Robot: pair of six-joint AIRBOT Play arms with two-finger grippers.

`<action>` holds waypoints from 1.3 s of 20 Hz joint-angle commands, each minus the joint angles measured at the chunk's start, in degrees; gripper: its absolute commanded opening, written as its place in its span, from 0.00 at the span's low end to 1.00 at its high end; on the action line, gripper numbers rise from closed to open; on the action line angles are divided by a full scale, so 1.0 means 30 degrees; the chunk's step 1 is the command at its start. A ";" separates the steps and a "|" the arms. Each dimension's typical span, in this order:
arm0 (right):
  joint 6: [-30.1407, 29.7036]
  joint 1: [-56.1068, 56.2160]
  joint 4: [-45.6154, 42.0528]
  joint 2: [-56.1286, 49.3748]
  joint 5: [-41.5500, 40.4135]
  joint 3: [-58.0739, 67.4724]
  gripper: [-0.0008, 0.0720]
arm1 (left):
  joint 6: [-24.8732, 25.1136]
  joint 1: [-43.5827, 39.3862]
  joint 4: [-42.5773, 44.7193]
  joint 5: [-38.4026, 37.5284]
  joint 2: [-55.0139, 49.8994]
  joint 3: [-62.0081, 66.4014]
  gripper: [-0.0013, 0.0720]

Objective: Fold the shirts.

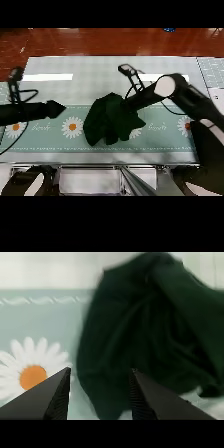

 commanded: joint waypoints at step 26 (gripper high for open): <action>0.0940 -1.1205 0.2667 0.9785 0.0408 -1.3799 0.56 | 0.4218 -0.2499 -0.7271 0.2994 -1.3755 -0.1333 0.04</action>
